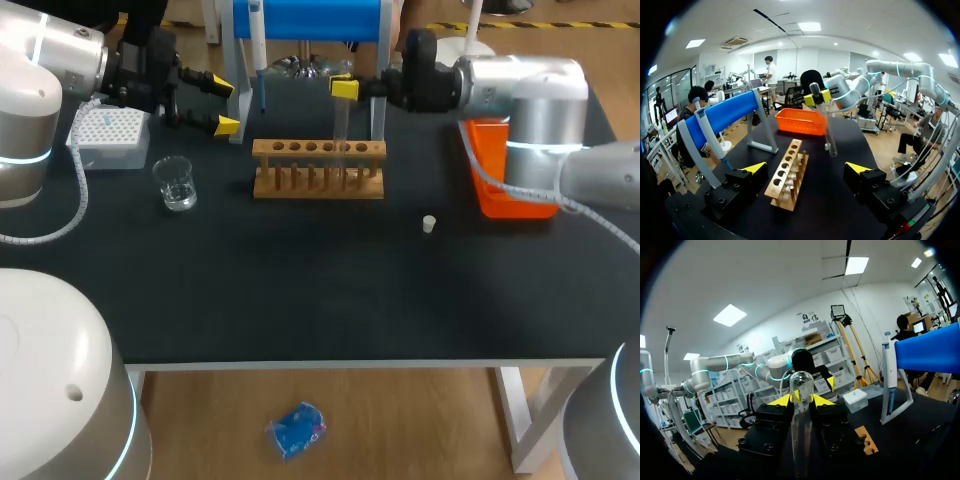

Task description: Invert the test tube, pick up the pipette, mount the tip to pipette, aspirate from beaker and dispense into the tube, eject the tip, return the pipette, and cap with the stopper.

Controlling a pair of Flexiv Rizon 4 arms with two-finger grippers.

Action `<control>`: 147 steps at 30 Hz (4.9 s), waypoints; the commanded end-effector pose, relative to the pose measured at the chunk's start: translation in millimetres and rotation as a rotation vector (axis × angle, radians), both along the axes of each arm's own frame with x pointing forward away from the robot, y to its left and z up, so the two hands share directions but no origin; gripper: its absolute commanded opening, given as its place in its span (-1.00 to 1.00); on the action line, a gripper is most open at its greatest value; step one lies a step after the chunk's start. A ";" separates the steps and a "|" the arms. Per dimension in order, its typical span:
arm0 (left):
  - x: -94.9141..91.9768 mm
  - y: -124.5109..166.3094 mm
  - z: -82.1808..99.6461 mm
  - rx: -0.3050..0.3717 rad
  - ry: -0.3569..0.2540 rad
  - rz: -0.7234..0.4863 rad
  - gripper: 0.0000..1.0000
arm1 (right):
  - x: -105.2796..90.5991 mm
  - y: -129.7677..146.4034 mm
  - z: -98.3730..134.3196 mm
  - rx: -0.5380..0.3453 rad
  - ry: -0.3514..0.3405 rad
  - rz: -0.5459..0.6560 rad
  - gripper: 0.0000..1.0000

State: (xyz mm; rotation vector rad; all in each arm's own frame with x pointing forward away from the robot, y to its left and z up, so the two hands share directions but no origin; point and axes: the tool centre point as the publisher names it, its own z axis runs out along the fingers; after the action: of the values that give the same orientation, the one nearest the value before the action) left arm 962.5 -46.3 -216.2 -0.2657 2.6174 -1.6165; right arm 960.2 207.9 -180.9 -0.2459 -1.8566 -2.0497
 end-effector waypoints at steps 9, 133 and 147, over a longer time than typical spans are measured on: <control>-52.7 -12.4 45.3 -0.009 -0.779 -0.086 1.00 | -1.4 -19.0 17.1 -0.043 0.520 0.038 -1.00; -64.2 -169.2 -16.4 0.018 -1.719 -0.424 -0.18 | 20.3 29.2 -43.7 -0.213 1.090 0.115 -1.00; -64.3 -166.7 -15.6 0.009 -1.711 -0.419 -1.00 | 18.6 32.0 -42.3 -0.206 1.102 0.123 -1.00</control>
State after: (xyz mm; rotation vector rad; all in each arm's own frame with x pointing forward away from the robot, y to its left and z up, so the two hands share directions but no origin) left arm 898.6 -213.3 -231.8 1.1619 1.2702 -0.9427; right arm 979.3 239.5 -223.7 -1.0286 -1.2875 -1.1805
